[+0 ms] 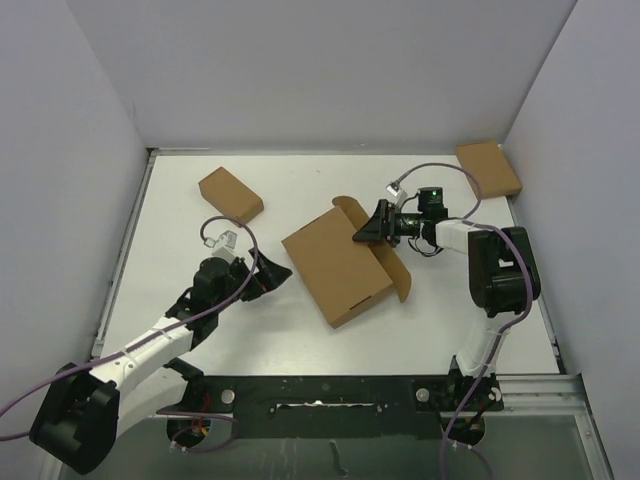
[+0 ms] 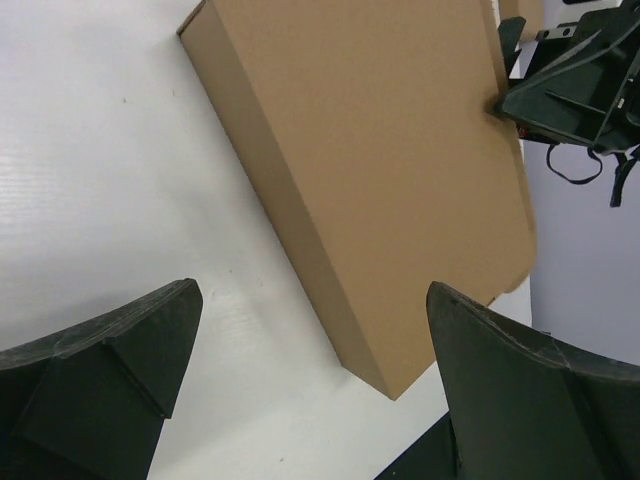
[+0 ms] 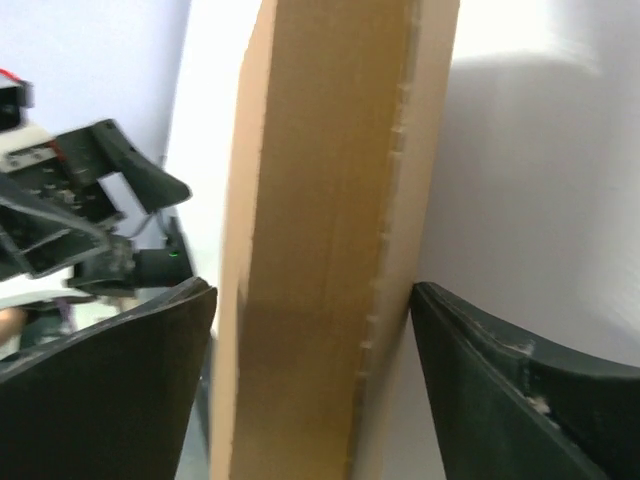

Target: Fold the paper box

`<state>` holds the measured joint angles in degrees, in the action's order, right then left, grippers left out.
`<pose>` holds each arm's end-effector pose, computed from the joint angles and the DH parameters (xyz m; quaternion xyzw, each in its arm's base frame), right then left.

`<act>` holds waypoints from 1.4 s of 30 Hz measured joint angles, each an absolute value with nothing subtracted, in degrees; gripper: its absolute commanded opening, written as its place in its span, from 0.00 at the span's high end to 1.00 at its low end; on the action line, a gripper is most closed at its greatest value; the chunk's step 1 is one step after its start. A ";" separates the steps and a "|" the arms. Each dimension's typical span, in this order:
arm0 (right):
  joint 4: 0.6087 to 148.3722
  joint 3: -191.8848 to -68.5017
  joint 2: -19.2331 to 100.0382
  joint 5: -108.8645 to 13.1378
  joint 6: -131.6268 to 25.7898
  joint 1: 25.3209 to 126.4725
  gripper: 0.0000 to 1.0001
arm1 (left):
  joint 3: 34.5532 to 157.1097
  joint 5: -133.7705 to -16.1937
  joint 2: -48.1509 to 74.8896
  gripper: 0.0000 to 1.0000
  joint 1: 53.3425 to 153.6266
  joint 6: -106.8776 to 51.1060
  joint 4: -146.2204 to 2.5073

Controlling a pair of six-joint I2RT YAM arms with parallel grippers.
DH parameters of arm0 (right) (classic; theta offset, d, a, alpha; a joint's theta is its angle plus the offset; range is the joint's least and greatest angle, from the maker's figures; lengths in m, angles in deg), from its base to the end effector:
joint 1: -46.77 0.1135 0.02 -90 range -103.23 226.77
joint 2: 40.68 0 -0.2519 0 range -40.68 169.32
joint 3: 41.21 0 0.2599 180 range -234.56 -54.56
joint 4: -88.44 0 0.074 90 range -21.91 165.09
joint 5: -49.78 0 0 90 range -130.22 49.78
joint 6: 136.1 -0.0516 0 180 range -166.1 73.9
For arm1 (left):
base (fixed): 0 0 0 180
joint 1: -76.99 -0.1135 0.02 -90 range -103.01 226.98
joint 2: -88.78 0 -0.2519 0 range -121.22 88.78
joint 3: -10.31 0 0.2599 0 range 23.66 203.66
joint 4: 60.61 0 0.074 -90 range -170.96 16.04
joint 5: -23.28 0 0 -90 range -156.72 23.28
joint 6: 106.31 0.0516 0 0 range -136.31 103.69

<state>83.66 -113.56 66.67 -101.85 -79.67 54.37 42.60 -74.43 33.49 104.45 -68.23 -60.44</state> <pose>0.3744 0.0958 0.1418 -0.0371 0.8066 0.5624 0.1781 0.2019 -0.1127 0.1705 -0.1397 0.8202 -0.3956 0.3889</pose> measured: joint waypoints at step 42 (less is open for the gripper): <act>33.74 -120.25 60.60 -80.30 -11.73 63.61 0.87 | 57.57 -64.63 15.74 0.15 114.33 -60.93 -71.76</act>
